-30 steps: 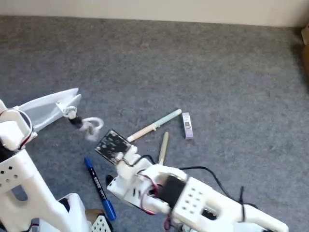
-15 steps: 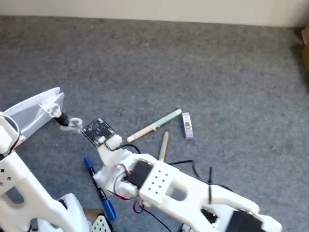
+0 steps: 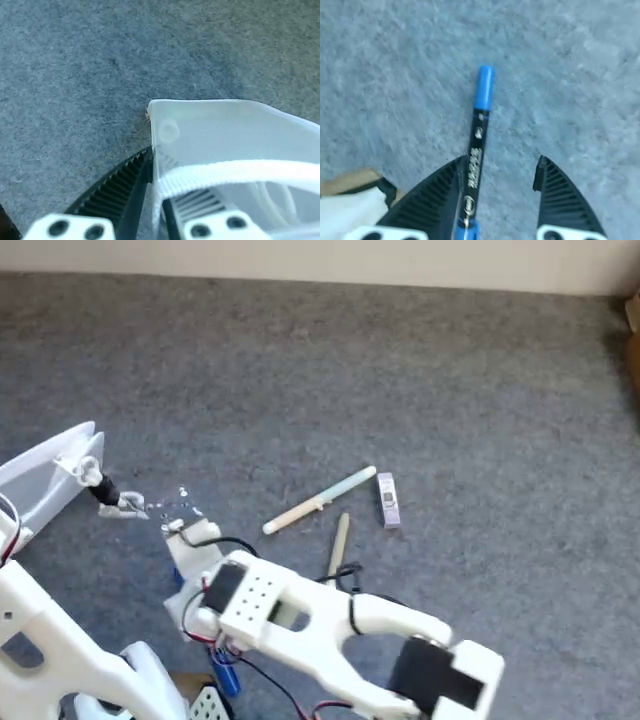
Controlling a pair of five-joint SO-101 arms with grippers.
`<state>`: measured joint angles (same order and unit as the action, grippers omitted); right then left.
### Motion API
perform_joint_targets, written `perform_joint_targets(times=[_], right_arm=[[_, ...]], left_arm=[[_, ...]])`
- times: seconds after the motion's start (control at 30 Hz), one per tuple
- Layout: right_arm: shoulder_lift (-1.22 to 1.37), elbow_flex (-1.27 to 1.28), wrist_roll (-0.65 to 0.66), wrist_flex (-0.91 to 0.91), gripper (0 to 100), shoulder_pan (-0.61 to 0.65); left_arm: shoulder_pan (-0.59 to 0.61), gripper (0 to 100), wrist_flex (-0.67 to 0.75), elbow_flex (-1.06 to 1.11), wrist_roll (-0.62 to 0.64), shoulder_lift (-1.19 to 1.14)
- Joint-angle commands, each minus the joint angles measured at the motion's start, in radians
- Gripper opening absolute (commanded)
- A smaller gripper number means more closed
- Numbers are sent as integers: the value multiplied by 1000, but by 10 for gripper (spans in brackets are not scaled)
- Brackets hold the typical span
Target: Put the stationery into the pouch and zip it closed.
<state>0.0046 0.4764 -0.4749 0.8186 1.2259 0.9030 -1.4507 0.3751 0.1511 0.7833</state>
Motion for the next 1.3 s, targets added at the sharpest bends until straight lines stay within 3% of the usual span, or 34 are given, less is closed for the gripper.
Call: perform_joint_targets(times=[0.0,0.23,0.43,0.57,0.7,0.9,1.13,1.27], right_arm=[[61,-139,-12,-16,202,13],[277,-291,-8,-12,189,4],[337,-314,52,-10,1,-47],[335,-306,126,2,3,-74],[332,-314,135,134,4,-91],[180,-302,137,205,4,-125],[-54,-116,137,225,4,-176],[-154,-53,137,226,4,-217]], left_arm=[[10,7,17,-65,14,5],[10,7,11,-62,14,5],[10,7,12,-61,14,5],[10,7,12,-59,14,5],[10,7,12,-59,14,5],[2,7,9,-59,15,5],[-2,7,9,-65,49,7],[-70,7,9,-67,49,7]])
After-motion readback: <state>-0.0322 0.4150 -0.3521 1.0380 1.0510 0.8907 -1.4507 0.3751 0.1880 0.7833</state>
